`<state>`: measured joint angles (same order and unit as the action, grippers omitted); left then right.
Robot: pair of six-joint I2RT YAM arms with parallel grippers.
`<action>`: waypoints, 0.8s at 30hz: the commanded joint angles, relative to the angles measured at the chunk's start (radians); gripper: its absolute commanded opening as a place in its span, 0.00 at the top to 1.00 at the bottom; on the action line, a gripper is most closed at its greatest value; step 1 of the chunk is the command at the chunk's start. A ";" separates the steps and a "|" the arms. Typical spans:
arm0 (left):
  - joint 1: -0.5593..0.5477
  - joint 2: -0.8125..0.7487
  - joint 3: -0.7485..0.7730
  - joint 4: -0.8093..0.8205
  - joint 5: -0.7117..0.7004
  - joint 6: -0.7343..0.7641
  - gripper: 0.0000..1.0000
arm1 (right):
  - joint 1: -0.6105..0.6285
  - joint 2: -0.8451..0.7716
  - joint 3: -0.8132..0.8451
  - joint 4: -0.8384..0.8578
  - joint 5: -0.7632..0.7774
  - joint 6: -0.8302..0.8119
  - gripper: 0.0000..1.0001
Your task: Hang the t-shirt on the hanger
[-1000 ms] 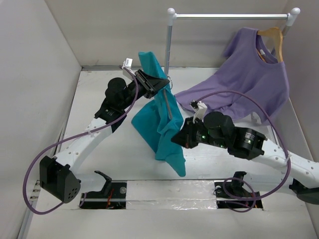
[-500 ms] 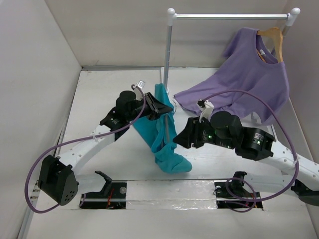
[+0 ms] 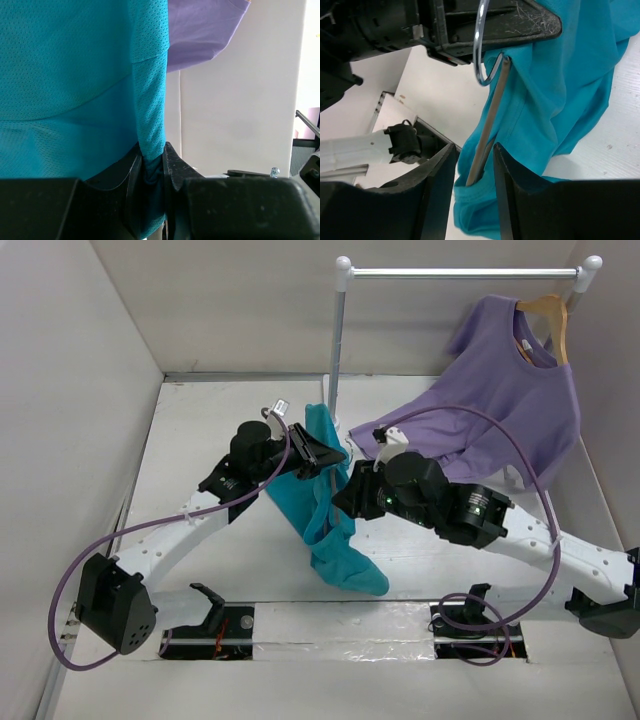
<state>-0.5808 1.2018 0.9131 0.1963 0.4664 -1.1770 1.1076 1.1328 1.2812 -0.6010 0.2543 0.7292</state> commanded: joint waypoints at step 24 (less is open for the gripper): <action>0.002 -0.013 0.087 0.080 -0.005 -0.027 1.00 | 0.008 0.094 -0.013 0.034 0.088 -0.027 0.71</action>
<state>-0.5808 1.2015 0.9363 0.1940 0.4519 -1.1774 1.1076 1.2209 1.2530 -0.5610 0.2905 0.7334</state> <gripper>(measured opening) 0.124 0.273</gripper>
